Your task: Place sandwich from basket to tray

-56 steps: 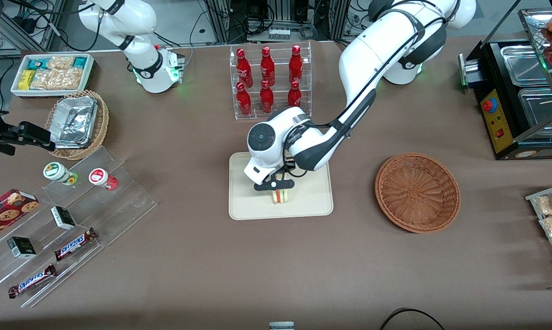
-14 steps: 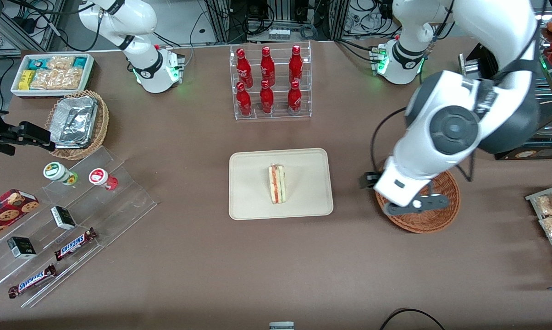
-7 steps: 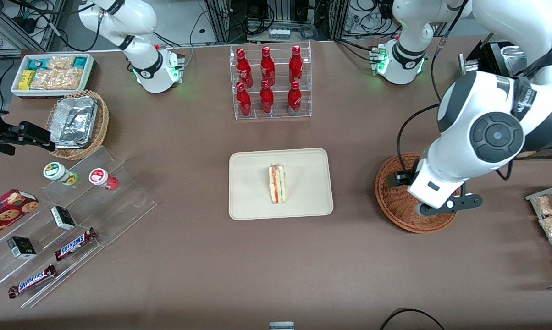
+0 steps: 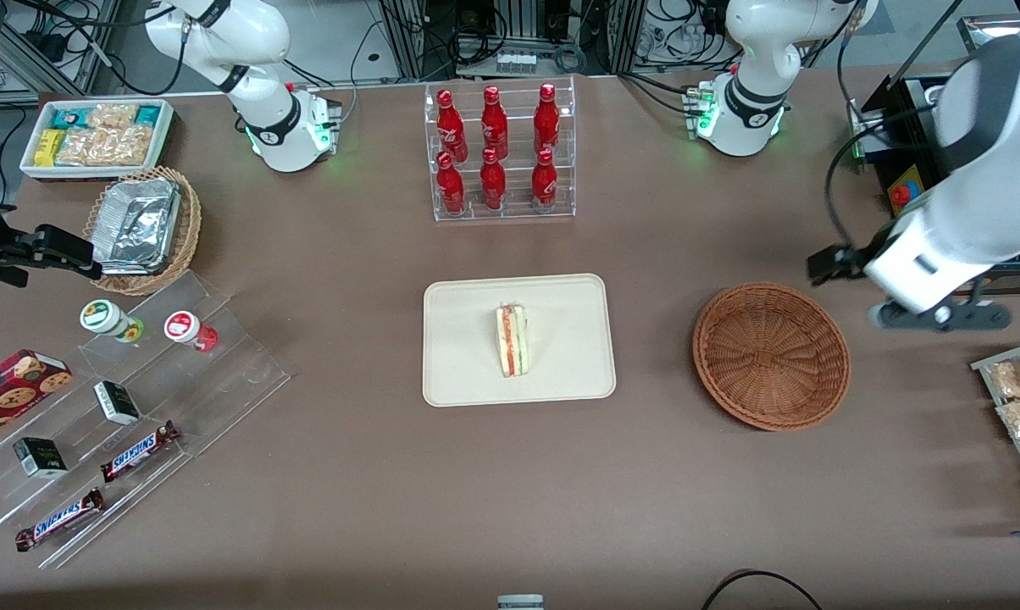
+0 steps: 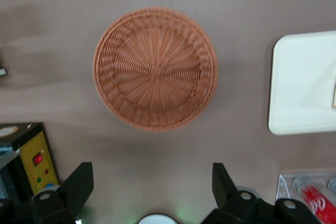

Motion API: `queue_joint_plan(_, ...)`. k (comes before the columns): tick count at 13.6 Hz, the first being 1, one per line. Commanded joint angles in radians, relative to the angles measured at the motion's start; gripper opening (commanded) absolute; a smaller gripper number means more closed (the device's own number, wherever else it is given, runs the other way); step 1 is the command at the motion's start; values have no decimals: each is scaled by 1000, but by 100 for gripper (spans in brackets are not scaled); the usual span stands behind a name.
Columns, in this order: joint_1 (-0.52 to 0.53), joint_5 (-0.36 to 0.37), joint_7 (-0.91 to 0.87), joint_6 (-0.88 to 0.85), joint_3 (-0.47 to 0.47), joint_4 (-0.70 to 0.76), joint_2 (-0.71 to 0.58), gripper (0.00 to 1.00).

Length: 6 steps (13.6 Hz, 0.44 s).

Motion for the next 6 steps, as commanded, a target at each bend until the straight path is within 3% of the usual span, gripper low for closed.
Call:
queue_joint_plan(1, -29, -28, 37, -58, 57, -37, -77, 100)
queue_joint_plan(6, -27, -43, 27, -113, 71, -40, -128, 100)
